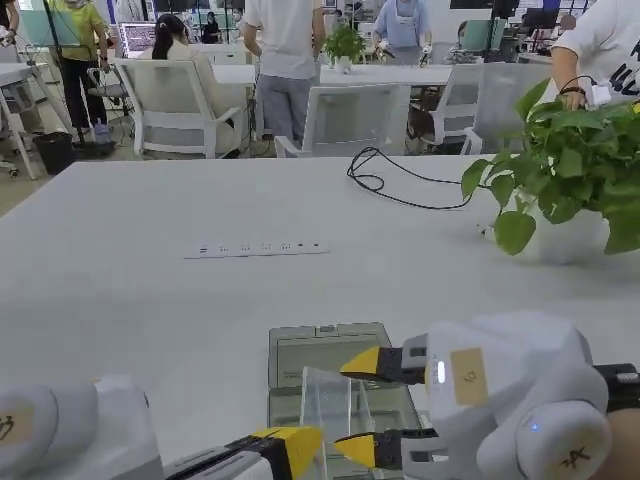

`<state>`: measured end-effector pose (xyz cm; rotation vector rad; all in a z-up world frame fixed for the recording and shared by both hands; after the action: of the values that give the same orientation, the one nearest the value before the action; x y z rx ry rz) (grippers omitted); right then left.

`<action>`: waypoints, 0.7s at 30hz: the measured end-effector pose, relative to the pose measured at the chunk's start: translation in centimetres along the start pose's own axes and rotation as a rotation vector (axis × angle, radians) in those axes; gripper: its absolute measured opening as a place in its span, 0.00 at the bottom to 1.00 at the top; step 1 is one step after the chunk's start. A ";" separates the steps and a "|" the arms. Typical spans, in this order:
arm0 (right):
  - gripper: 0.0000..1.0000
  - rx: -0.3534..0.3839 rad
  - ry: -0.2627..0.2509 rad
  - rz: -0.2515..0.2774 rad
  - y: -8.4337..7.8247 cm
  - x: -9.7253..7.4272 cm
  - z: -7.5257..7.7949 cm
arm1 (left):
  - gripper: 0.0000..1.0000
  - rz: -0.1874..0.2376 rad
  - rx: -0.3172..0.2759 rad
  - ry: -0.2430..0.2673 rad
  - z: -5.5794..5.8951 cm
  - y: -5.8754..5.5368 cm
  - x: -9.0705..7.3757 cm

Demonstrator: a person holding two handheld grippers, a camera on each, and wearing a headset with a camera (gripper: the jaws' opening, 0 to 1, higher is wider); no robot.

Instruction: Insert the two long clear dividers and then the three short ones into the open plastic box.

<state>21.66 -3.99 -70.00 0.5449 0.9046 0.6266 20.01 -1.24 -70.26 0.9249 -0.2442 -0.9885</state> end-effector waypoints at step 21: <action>0.38 0.203 0.052 0.065 1.2 -0.7 0.1 | 0.00 -0.125 0.283 0.079 -1.2 -1.4 -0.9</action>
<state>21.04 -3.69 -68.78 0.7449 1.0091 0.6134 19.36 -0.16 -71.88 1.2468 -0.2665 -1.0465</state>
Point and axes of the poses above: the centre of the closed fingertips' face, and the gripper's own axes: x roughly forward along the fingers, z roughly to its right, y roughly out of its top, the point moved 1 cm from there along -x, roughly backward along the fingers, and after that the axes turned 1 degree about x, right-handed, at the moved point
